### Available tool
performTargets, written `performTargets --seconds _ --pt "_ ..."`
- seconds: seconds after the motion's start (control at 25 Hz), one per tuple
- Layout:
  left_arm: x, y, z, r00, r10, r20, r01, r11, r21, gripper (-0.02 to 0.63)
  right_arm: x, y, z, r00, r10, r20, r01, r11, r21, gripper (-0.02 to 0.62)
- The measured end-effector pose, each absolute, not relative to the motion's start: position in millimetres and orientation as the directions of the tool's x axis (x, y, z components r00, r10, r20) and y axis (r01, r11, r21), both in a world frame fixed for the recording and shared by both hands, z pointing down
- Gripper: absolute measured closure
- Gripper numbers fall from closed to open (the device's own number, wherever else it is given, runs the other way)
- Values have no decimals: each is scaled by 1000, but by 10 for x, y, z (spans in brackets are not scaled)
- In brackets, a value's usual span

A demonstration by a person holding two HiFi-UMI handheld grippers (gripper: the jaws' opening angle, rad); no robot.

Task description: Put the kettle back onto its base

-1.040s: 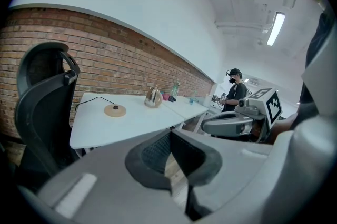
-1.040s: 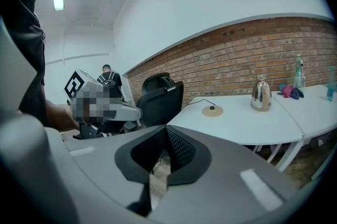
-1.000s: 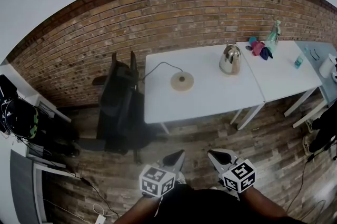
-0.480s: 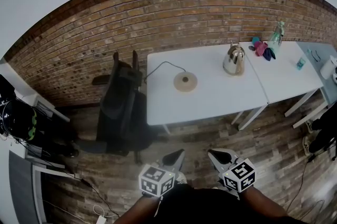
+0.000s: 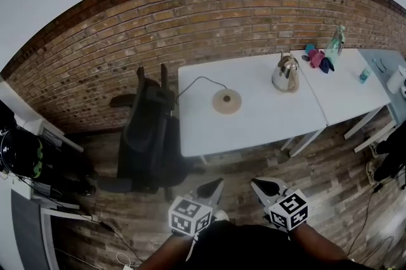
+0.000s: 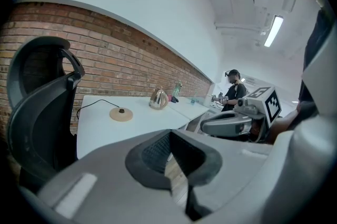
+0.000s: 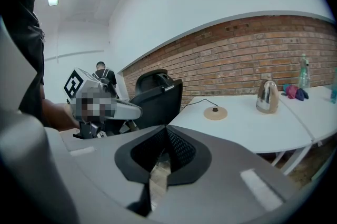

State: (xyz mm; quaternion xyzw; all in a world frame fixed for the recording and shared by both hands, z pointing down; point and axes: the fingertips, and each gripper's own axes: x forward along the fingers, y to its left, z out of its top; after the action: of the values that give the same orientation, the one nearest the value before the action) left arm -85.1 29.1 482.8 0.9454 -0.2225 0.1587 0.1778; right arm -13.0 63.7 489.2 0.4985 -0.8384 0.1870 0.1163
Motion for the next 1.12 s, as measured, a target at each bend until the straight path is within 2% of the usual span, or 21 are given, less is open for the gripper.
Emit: performTargets --seconds 1.12 --pt "-1166 -126 4975 874 -290 391 -412 -868 277 606 -546 161 4985 -437 -805 401 -900 389 -198 569"
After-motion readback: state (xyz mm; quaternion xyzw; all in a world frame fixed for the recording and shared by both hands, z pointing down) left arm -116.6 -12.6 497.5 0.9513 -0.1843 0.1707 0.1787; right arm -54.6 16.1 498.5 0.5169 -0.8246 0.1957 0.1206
